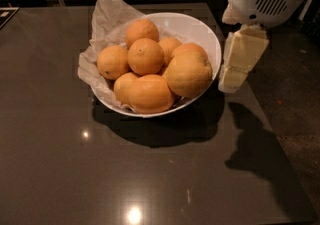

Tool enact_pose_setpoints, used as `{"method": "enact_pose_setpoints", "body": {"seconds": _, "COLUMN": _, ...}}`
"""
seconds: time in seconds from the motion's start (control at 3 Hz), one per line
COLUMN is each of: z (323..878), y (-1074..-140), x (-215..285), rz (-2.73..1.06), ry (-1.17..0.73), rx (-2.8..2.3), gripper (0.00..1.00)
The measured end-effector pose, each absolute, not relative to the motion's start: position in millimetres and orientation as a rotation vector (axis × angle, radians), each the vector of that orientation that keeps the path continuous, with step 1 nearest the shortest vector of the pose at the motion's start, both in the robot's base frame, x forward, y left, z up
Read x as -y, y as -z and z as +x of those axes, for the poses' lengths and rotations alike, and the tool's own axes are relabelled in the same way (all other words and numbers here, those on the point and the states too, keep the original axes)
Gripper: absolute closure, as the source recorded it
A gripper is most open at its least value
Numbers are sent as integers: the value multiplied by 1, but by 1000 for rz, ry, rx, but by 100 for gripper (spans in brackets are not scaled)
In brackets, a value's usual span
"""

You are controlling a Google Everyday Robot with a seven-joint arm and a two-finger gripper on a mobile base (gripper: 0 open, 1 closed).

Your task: Pick orange from white bowl

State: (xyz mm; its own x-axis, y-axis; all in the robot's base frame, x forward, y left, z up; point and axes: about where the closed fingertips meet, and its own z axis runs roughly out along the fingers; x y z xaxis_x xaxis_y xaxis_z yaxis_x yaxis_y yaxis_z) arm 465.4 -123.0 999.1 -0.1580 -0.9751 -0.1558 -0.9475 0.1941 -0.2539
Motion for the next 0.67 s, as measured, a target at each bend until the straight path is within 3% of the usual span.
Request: {"method": "enact_pose_setpoints", "body": {"seconds": 0.67, "z": 471, "y": -981, "x": 109, "rz": -1881, "ry": 140, "rx": -2214, "gripper": 19}}
